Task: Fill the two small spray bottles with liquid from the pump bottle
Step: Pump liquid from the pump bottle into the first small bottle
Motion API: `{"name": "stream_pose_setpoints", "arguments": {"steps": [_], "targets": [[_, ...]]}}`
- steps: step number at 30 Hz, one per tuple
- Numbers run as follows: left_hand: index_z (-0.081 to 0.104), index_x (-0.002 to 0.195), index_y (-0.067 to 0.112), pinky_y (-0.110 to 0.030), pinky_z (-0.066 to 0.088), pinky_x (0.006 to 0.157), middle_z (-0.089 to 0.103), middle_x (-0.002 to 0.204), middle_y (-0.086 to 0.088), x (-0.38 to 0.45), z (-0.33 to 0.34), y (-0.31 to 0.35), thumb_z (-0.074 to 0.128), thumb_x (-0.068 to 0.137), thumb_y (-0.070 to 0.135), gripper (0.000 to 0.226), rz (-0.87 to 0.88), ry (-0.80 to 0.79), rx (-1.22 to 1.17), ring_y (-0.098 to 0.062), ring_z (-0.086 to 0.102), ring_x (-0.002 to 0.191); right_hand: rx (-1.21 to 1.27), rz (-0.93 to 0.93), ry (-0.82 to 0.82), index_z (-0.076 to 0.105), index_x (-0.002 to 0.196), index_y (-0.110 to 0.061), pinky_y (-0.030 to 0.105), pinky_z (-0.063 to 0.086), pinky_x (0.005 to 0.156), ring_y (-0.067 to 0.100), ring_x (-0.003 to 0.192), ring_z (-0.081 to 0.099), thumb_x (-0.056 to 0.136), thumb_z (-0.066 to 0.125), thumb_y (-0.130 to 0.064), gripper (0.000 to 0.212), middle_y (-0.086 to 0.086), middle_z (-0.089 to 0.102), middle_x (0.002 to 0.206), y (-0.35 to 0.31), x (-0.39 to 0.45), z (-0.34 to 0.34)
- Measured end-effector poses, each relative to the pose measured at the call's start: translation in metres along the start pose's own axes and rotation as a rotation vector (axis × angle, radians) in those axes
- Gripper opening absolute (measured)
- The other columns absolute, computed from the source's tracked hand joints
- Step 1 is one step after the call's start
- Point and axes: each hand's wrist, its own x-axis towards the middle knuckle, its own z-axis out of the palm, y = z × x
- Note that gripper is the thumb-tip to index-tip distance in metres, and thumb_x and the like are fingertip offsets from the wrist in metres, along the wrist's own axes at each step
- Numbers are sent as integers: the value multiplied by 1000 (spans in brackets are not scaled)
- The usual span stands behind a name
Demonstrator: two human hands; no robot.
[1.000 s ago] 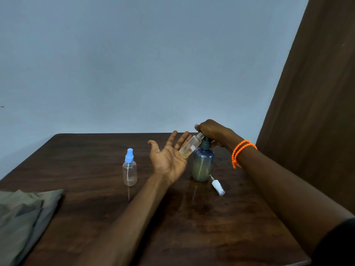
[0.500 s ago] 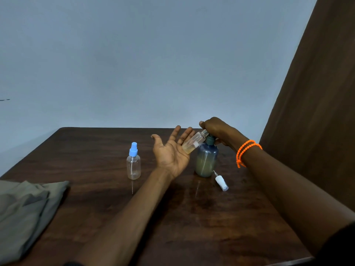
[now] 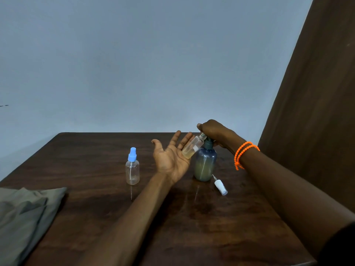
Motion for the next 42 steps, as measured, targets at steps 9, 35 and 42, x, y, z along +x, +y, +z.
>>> {"name": "stream_pose_setpoints", "arguments": {"steps": [9,35,42], "targets": [[47,147,8,-60,37,116,60,138,-29,-1,2,0,26,91,82,95,2,8,4,-43,55,133,-43,4,-1,51,80,-12,37,45,72,29,79,54,95,47,-25,20,13,60,89,-1,1,-3],[47,147,9,-60,38,115,62,136,-28,-2,4,3,25,92,81,93,9,23,11,-43,57,131,18,10,11,56,91,-9,43,54,83,32,93,63,98,47,-27,21,17,64,100,3,4,-2],[48,146,9,-60,35,118,61,136,-29,-2,2,4,26,92,81,93,18,31,6,-44,55,133,-17,-14,15,53,83,-9,35,47,69,27,79,56,97,46,-26,23,11,58,85,7,6,0]]}}
